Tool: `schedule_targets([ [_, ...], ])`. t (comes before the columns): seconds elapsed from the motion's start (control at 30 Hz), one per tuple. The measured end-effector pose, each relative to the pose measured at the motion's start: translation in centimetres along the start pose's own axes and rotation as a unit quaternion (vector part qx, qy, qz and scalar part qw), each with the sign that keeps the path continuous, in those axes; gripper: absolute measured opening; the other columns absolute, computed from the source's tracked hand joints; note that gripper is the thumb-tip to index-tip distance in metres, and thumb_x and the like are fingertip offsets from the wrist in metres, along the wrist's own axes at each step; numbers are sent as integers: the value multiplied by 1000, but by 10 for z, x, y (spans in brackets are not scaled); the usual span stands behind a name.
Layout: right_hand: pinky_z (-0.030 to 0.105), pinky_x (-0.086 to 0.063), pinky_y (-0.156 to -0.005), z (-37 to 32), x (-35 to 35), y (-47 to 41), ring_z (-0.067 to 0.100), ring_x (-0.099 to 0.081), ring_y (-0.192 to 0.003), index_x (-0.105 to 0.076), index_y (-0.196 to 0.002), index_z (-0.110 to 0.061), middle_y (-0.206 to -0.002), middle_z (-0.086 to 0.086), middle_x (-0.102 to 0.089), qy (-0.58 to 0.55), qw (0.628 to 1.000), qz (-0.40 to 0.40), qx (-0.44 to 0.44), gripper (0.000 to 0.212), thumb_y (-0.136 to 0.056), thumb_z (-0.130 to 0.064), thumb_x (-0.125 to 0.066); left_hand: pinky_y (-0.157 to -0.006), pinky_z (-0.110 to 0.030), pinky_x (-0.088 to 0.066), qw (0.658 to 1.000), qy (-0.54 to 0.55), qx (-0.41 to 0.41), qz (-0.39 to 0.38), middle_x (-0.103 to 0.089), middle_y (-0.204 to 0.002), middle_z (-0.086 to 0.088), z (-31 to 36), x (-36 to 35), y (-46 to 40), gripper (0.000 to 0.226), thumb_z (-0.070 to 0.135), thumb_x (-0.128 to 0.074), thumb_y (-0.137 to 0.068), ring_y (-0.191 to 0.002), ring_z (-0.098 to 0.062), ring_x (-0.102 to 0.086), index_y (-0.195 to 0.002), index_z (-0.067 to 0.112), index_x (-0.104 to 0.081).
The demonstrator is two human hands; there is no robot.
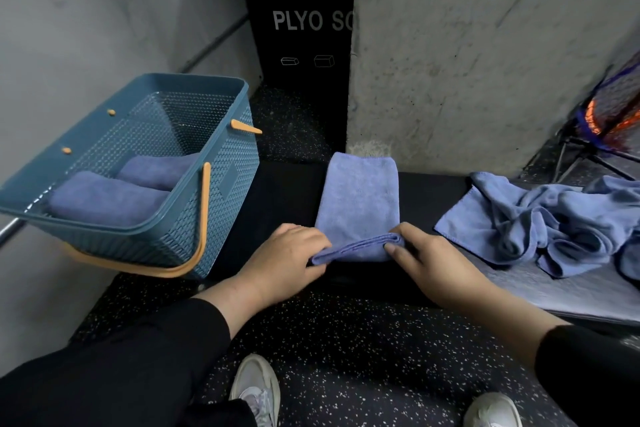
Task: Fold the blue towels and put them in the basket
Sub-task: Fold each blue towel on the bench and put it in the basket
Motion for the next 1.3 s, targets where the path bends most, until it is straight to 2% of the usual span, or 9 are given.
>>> schedule_targets([
  [0.13, 35, -46, -60, 7, 9, -3, 9, -48, -59, -56, -88, -16, -65, 8, -55, -126, 991, -4, -50, 37, -95, -52, -51, -61, -26, -42, 977, 184, 107, -27, -53, -60, 16, 3, 15, -9, 22, 27, -66, -92, -59, -1, -46, -72, 32, -57],
  [0.3, 31, -49, -65, 9, 18, -4, 10, -54, -65, -62, -88, -9, -69, 2, -60, -248, 965, -14, -87, 30, -97, -37, -59, -85, -26, -55, 925, 335, 175, -39, -76, -96, 12, 1, 19, -17, 15, 29, -71, -89, -92, -3, -70, -102, 22, -73],
  [0.43, 30, -47, -64, 17, 23, -19, 9, -53, -59, -64, -81, -10, -64, -6, -61, -207, 970, 38, -119, 26, -97, -31, -61, -83, -39, -54, 907, 363, 213, 18, -77, -94, -1, -7, 18, -35, 11, 24, -70, -92, -86, -7, -68, -92, 13, -71],
  [0.57, 32, -42, -59, 32, 28, -44, 14, -49, -57, -62, -74, -8, -60, 0, -56, -162, 969, 91, -163, 36, -94, -37, -63, -70, -28, -50, 911, 336, 236, 40, -74, -83, 7, -15, 10, -64, 6, 21, -68, -92, -75, 0, -65, -86, 20, -69],
  [0.77, 30, -31, -52, 54, 30, -76, 20, -49, -60, -54, -68, -14, -58, -3, -51, 4, 977, 73, -200, 39, -93, -43, -62, -89, -31, -48, 944, 194, 262, 48, -65, -109, 5, -32, 0, -93, 44, 39, -60, -97, -102, -14, -61, -138, 24, -53],
  [0.9, 38, -47, -80, 58, 31, -78, 29, -57, -96, -58, -100, -18, -100, 6, -61, 118, 967, 147, -174, 39, -86, -54, -65, -107, -42, -35, 994, -24, 84, 66, -53, -134, 3, -15, 4, -91, 46, 40, -55, -98, -124, -20, -48, -141, 23, -53],
  [1.0, 49, -49, -83, 30, 36, -75, 32, -56, -100, -60, -109, -18, -108, 5, -59, 170, 961, 219, -14, 33, -91, -47, -57, -115, -39, -27, 998, -56, -1, 2, -48, -147, 4, 2, -9, -85, 50, 47, -50, -98, -137, -17, -40, -143, 24, -53],
  [1.17, 47, -48, -101, 11, -7, -57, 28, -57, -125, -59, -130, -15, -140, 7, -57, 174, 976, 74, 112, 38, -100, -29, -40, -125, -46, -3, 983, -130, 40, -123, -2, -169, 6, 3, -37, -73, 64, 51, -32, -104, -154, -8, 4, -160, 25, -17],
  [1.3, 46, -6, -124, 40, -31, -38, 8, 4, -152, -7, -159, -26, -165, -13, 5, 248, 962, -113, 14, 60, -104, -48, -18, -125, -46, 4, 978, -114, 60, -165, 16, -166, 14, -6, -41, -63, 71, 57, -20, -103, -151, -3, 18, -160, 23, 3],
])
Point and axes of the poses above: each hand's wrist, its own y-axis away from the middle knuckle, its own x-axis out of the back of the hand, z = x × y, the point moved 5 cm from there along -y, towards the middle knuckle
